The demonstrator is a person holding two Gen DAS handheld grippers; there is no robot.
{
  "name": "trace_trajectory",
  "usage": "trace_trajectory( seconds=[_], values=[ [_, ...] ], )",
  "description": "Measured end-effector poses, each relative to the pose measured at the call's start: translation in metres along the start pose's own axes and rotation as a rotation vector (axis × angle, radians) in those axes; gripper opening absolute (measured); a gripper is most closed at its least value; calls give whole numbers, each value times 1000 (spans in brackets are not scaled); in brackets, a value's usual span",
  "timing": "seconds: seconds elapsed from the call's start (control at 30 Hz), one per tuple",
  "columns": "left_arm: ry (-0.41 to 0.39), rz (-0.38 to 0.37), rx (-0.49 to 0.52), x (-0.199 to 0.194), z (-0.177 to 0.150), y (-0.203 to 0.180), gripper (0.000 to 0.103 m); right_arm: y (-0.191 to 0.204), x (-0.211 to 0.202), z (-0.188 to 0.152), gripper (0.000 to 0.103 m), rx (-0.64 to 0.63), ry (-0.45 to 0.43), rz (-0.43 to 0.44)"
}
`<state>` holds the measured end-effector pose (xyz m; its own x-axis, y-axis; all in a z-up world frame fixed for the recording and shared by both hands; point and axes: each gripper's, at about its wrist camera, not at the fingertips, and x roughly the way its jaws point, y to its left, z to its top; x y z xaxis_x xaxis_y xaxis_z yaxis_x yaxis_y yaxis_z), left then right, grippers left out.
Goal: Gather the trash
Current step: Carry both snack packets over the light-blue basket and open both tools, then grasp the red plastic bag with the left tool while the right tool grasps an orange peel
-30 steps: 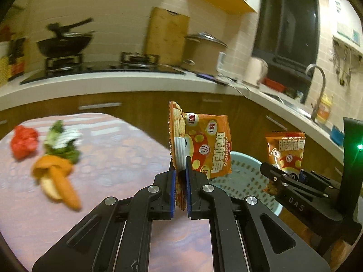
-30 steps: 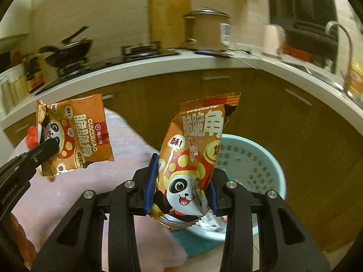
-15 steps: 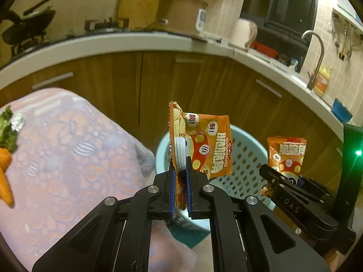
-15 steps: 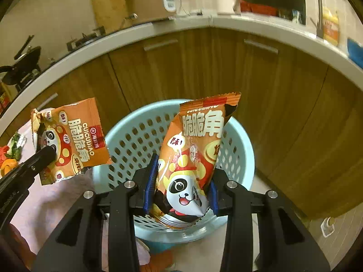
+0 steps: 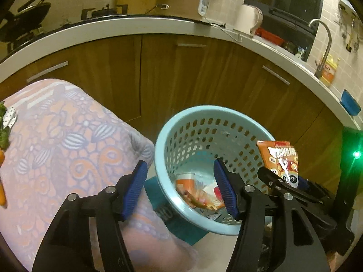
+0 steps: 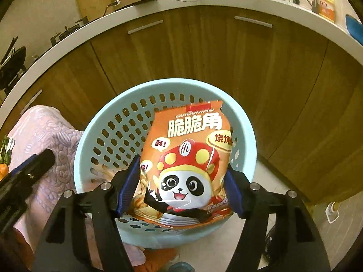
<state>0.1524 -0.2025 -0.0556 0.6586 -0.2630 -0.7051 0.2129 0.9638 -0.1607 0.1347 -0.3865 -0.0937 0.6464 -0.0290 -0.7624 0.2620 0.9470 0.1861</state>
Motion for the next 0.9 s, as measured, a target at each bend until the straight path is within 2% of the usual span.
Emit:
trace_trajectory(
  seconds=[0.17,0.3,0.6,0.7,0.8,0.9],
  values=[
    [-15,-8,-22,-7,0,8,58,-1,-4,1,65,-2,-8,-3],
    [-28,-14,-30,-14,0,13,58,3,-2,-1,77,-17,7,21],
    [-78,-13,-32,-39,4,19,58,12,-10,1,87,-20,-2,40],
    [-113,-4,-37,-56,4,25,58,22,-23,3,87,-45,-31,50],
    [-163,24,-42,-78,4,37,58,42,-44,3,87,-95,-85,95],
    [-204,53,-62,-99,4,53,58,79,-68,-2,86,-175,-140,147]
  ],
)
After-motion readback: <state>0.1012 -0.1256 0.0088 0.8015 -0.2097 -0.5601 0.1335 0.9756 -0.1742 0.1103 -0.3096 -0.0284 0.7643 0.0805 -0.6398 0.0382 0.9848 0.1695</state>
